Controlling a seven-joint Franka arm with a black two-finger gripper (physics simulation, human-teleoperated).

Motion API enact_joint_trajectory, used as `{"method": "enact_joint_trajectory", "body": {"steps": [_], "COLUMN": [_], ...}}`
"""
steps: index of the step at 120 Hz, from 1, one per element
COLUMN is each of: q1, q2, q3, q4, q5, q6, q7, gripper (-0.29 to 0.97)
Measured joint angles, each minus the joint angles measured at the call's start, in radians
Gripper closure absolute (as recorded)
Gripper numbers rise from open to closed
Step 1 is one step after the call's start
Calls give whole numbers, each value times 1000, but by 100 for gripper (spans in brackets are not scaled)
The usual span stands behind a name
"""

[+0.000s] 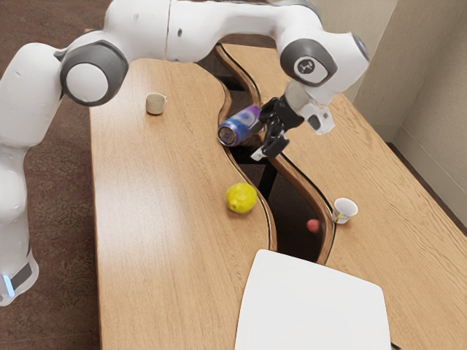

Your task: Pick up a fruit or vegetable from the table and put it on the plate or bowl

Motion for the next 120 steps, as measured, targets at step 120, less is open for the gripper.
{"method": "enact_joint_trajectory", "body": {"steps": [120], "q1": [-283], "q2": [130], "q3": [349], "q4": [-9], "q5": [-331], "q6": [618], "q7": [89], "gripper": [0]}}
